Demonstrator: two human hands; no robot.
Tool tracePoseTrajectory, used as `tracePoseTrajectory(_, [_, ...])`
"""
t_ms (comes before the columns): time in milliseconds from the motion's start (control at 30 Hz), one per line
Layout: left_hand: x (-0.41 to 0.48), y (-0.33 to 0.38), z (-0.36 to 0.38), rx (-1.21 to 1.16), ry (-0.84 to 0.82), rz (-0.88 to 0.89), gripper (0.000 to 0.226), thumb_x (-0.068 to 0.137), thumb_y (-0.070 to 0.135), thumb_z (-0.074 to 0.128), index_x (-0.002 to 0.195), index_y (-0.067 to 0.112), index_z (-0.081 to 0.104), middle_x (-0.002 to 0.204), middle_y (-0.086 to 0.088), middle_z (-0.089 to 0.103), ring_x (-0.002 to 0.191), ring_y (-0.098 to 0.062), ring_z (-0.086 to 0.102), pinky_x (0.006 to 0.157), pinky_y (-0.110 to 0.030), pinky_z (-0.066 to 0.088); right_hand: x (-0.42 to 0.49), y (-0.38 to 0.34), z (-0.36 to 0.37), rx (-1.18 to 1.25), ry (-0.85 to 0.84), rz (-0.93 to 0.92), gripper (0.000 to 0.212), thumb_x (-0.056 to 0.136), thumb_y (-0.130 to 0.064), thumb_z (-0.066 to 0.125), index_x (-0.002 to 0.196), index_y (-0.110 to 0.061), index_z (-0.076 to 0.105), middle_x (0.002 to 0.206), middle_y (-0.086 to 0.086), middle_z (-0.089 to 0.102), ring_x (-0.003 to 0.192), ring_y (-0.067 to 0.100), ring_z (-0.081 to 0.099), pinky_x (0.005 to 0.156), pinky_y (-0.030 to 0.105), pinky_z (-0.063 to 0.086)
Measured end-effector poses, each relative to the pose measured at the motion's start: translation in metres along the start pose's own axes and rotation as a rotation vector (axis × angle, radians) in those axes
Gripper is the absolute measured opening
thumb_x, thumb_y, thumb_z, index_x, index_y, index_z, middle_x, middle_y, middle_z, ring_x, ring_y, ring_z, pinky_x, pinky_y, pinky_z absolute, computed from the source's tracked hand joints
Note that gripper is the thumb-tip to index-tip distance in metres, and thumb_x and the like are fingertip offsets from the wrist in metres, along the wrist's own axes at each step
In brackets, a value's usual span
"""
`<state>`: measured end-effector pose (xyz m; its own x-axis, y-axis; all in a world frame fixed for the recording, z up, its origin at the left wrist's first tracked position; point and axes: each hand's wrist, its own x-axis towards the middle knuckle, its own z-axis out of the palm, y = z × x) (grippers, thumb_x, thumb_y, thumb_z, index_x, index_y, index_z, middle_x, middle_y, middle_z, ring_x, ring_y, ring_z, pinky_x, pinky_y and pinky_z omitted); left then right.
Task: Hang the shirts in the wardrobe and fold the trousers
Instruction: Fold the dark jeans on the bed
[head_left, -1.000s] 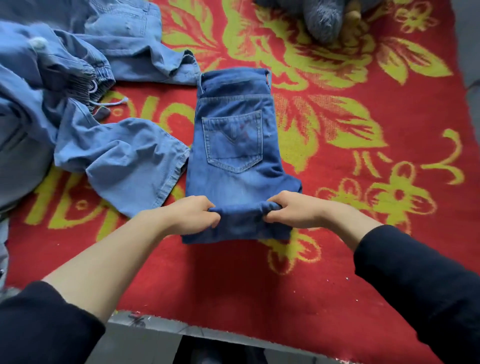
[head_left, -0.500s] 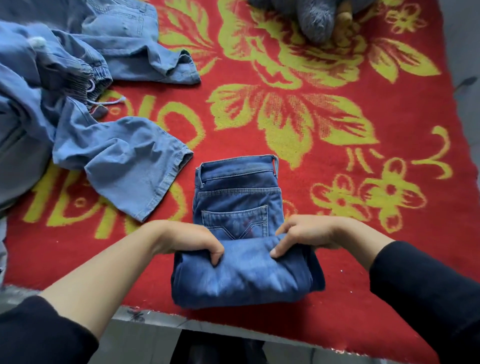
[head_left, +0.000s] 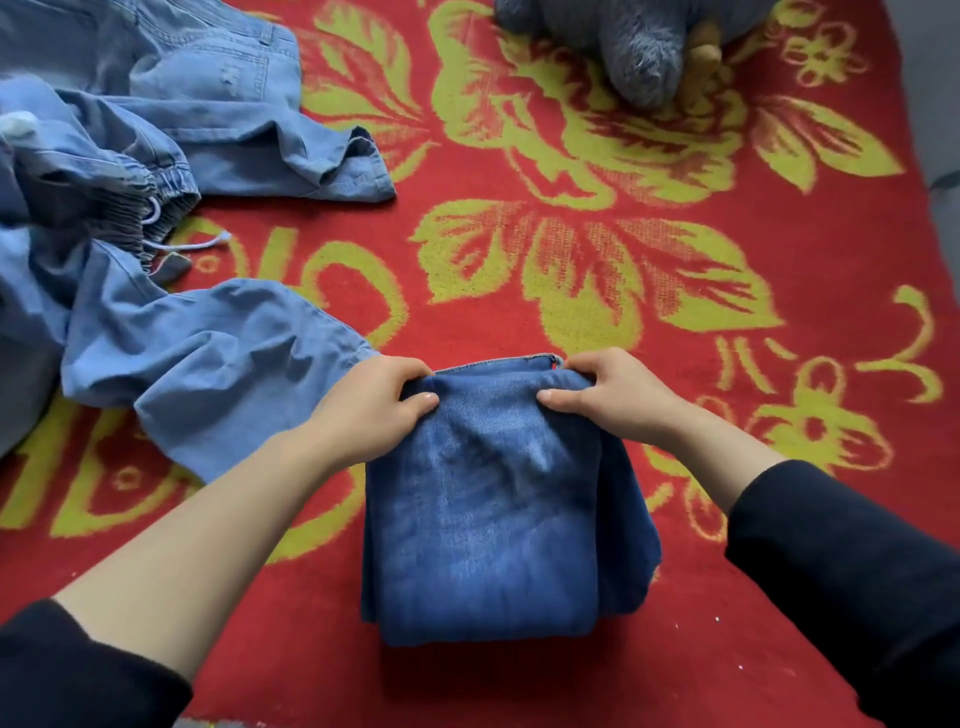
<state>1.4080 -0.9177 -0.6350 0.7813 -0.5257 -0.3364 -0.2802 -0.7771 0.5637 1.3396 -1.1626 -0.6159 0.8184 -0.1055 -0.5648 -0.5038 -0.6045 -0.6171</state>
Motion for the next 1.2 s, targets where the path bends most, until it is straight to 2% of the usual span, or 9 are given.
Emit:
tracePoseTrajectory(100, [0.01, -0.009, 0.019, 0.204, 0.07, 0.02, 0.031, 0.089, 0.03, 0.057, 0.12, 0.026, 0.055, 0.114, 0.002, 0.049, 0.113, -0.021, 0.041, 0.096, -0.038, 0.037, 0.019, 0.012, 0.016, -0.275, 0.11, -0.101, 0.03, 0.081, -0.037, 0.072, 0.103, -0.019, 0.064, 0.099, 0.002, 0.057, 0.093, 0.02, 0.053, 0.08, 0.034, 0.044])
tracePoseTrajectory(233, [0.02, -0.008, 0.034, 0.413, -0.021, 0.1, 0.061, 0.09, 0.023, 0.048, 0.146, 0.021, 0.026, 0.151, -0.007, 0.027, 0.141, -0.023, 0.019, 0.116, -0.04, 0.011, 0.036, 0.007, 0.025, -0.492, 0.021, -0.208, 0.075, 0.078, -0.038, 0.073, 0.144, -0.027, 0.038, 0.148, -0.002, 0.036, 0.138, 0.019, 0.028, 0.11, 0.039, 0.029])
tracePoseTrajectory(367, [0.034, -0.004, 0.033, 0.189, -0.237, 0.007, 0.075, 0.086, 0.02, 0.05, 0.151, 0.014, 0.014, 0.159, -0.006, 0.015, 0.146, -0.019, 0.011, 0.118, -0.03, 0.013, 0.057, -0.005, 0.026, -0.614, -0.184, -0.113, 0.094, 0.077, -0.03, 0.073, 0.153, -0.025, 0.018, 0.161, -0.003, 0.012, 0.149, 0.015, 0.005, 0.117, 0.041, 0.015])
tracePoseTrajectory(500, [0.028, -0.009, 0.035, 0.2, -0.376, -0.129, 0.07, 0.09, 0.032, 0.043, 0.152, 0.014, 0.014, 0.157, -0.005, 0.024, 0.139, -0.026, 0.029, 0.112, -0.039, 0.025, 0.072, -0.016, 0.03, -0.49, -0.369, 0.092, 0.095, 0.071, -0.02, 0.077, 0.152, -0.017, 0.027, 0.15, 0.005, 0.04, 0.137, 0.022, 0.038, 0.108, 0.031, 0.036])
tracePoseTrajectory(667, [0.009, -0.002, 0.038, 0.237, -0.473, -0.189, 0.082, 0.083, 0.032, 0.049, 0.152, 0.017, 0.007, 0.135, -0.012, 0.045, 0.123, -0.035, 0.036, 0.103, -0.042, 0.031, 0.069, -0.022, 0.042, -0.506, -0.445, 0.15, 0.073, 0.055, -0.021, 0.079, 0.124, -0.017, 0.056, 0.112, 0.003, 0.064, 0.1, 0.025, 0.061, 0.088, 0.041, 0.054])
tracePoseTrajectory(867, [-0.048, -0.009, 0.056, 0.089, -0.422, -0.284, 0.071, 0.057, 0.046, 0.06, 0.121, 0.017, 0.052, 0.112, -0.008, 0.045, 0.107, -0.029, 0.045, 0.093, -0.04, 0.044, 0.028, -0.018, 0.068, -0.491, -0.534, 0.138, 0.05, 0.048, -0.02, 0.08, 0.096, -0.013, 0.067, 0.093, 0.005, 0.071, 0.084, 0.025, 0.068, 0.075, 0.039, 0.059])
tracePoseTrajectory(967, [-0.094, -0.015, 0.073, -0.005, -0.337, -0.32, 0.052, 0.048, 0.049, 0.056, 0.089, 0.018, 0.062, 0.097, 0.0, 0.045, 0.097, -0.022, 0.046, 0.084, -0.038, 0.047, -0.005, -0.011, 0.087, -0.49, -0.537, 0.045, 0.034, 0.053, -0.024, 0.08, 0.083, -0.012, 0.069, 0.081, 0.004, 0.069, 0.079, 0.022, 0.062, 0.066, 0.032, 0.053])
tracePoseTrajectory(1100, [-0.167, -0.025, 0.079, -0.261, -0.24, -0.384, 0.05, 0.048, 0.052, 0.058, 0.091, 0.027, 0.065, 0.098, 0.003, 0.047, 0.1, -0.017, 0.035, 0.089, -0.032, 0.04, -0.053, -0.021, 0.109, -0.674, -0.52, -0.243, 0.03, 0.071, -0.043, 0.075, 0.087, -0.024, 0.059, 0.099, 0.003, 0.06, 0.107, 0.014, 0.037, 0.09, 0.04, 0.036])
tracePoseTrajectory(1200, [-0.225, -0.036, 0.076, -0.498, -0.186, -0.423, 0.033, 0.051, 0.046, 0.071, 0.077, 0.026, 0.065, 0.087, 0.006, 0.058, 0.091, -0.013, 0.049, 0.076, -0.026, 0.044, -0.082, -0.056, 0.133, -0.76, -0.591, -0.387, 0.028, 0.071, -0.039, 0.076, 0.079, -0.019, 0.057, 0.082, 0.002, 0.063, 0.082, 0.02, 0.054, 0.07, 0.035, 0.042])
